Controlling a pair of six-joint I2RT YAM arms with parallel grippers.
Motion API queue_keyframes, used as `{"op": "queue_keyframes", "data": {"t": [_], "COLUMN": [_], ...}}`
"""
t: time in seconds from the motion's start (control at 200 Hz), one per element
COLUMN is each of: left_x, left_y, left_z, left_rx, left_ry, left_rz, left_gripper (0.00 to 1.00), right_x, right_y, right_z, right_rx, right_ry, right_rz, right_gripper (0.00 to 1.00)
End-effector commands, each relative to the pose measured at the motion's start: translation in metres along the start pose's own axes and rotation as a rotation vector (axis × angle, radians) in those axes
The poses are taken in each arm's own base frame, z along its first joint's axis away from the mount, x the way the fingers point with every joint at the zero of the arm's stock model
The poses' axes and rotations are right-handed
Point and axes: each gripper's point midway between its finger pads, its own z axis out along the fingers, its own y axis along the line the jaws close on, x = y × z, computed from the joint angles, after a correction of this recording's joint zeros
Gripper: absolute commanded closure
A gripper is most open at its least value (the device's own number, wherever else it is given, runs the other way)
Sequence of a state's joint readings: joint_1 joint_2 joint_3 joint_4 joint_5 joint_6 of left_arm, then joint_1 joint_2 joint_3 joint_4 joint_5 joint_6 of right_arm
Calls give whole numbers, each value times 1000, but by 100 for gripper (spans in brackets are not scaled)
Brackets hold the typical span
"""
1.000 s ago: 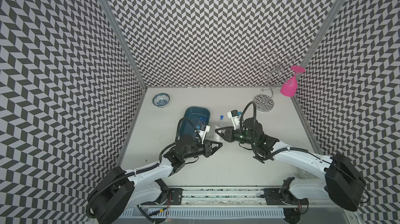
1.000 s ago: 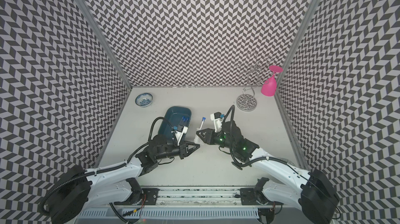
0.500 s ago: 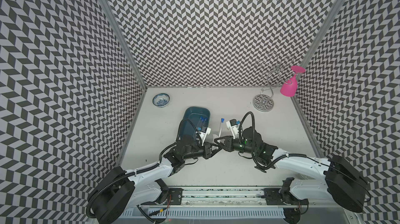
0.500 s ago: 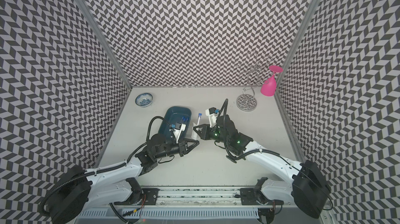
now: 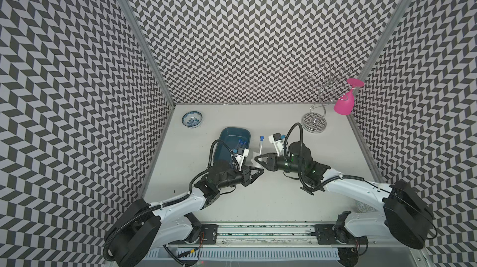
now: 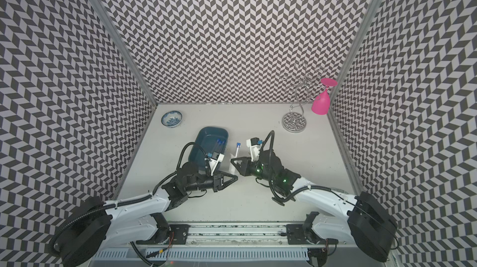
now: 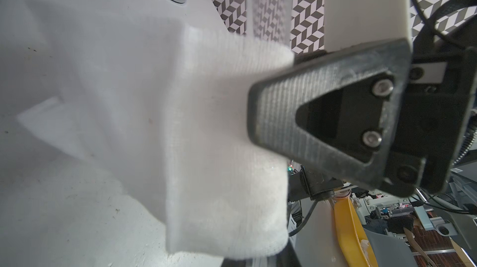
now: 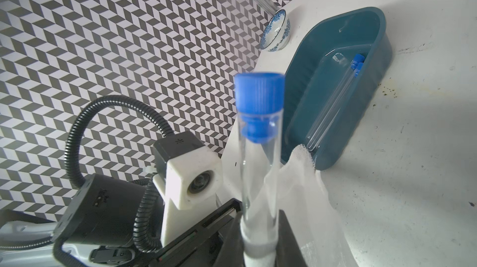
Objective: Wipe the exteriors of test tubes
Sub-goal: Wipe the dirt from the test tube.
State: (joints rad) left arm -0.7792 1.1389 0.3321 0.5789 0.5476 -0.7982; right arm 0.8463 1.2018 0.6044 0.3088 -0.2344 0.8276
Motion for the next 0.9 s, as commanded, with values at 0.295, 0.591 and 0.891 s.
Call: {"op": "queue_keyframes", "data": {"t": [0.295, 0.591, 0.891], "left_x": [-35, -37, -33], "left_y": [-23, -18, -16], "left_z": [-6, -10, -8], "left_rx": [57, 46, 52], "left_ry": [-107, -118, -101], "left_rz": [72, 65, 59], "left_gripper": [83, 83, 83], "right_x": [-49, 33, -22], "right_y": [1, -7, -17], "right_z": [21, 12, 19], "right_rx": [2, -30, 8], "right_ry": [31, 116, 19], "right_rz": [-126, -7, -57], "right_gripper": [79, 77, 82]}}
